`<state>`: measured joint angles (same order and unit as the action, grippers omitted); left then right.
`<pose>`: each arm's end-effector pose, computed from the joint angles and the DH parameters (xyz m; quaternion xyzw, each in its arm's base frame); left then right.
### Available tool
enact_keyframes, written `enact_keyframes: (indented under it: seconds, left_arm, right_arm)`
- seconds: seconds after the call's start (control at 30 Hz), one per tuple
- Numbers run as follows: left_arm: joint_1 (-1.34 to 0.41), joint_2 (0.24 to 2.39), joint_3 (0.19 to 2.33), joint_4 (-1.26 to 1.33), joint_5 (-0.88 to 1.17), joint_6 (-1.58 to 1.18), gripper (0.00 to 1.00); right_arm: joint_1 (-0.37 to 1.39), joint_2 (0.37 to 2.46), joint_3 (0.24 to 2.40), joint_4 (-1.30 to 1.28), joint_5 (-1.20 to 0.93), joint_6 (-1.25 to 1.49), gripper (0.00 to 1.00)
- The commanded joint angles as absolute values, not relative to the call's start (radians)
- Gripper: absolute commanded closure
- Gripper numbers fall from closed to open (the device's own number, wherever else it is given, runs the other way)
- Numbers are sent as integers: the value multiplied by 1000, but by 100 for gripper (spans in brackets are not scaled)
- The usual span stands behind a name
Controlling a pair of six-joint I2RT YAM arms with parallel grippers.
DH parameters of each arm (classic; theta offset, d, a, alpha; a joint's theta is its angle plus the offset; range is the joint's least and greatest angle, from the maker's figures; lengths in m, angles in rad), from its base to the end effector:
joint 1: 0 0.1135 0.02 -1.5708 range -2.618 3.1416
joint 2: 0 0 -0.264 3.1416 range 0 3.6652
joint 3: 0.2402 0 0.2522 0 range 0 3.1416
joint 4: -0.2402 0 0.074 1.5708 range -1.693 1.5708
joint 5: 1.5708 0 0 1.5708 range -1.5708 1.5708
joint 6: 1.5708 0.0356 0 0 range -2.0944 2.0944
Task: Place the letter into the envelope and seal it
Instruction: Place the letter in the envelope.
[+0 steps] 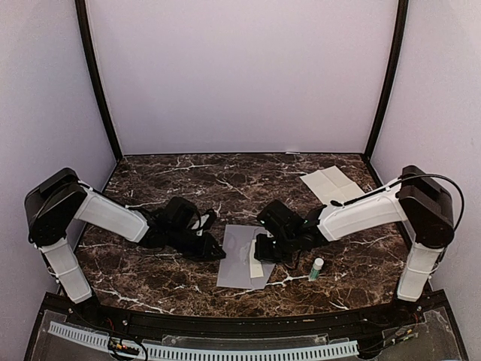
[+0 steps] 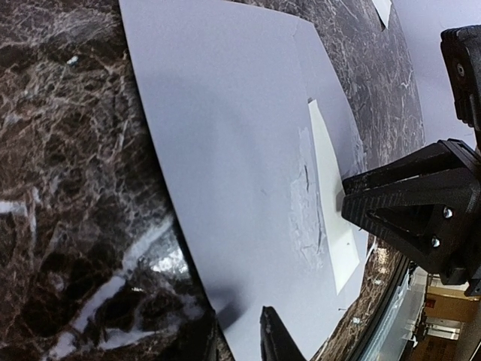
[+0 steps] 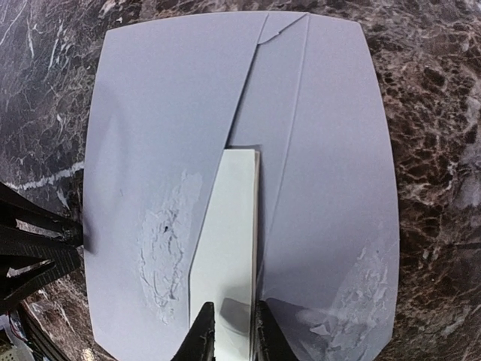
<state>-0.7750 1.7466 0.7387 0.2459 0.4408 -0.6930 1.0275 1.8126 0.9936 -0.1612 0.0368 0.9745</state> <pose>0.2212 -0.2379 0.1250 0.1227 0.8928 -0.4064 0.1505 0.1848 0.3035 0.1408 -0.0200 0.9564 0.2355 0.1718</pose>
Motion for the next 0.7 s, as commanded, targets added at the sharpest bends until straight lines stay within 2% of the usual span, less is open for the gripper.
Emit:
enact_keyframes:
  seconds: [0.0, 0.43, 0.67]
  left_arm:
    - [-774, 1768, 750, 250, 467, -700, 80]
    - [-777, 1765, 741, 271, 474, -715, 81]
    - [-777, 1701, 726, 229, 417, -701, 78]
  right_arm:
    - [1036, 1840, 1023, -148, 14, 963, 84]
    - [1059, 1881, 1090, -162, 8, 966, 85]
    - [1060, 1802, 1076, -258, 82, 969, 75]
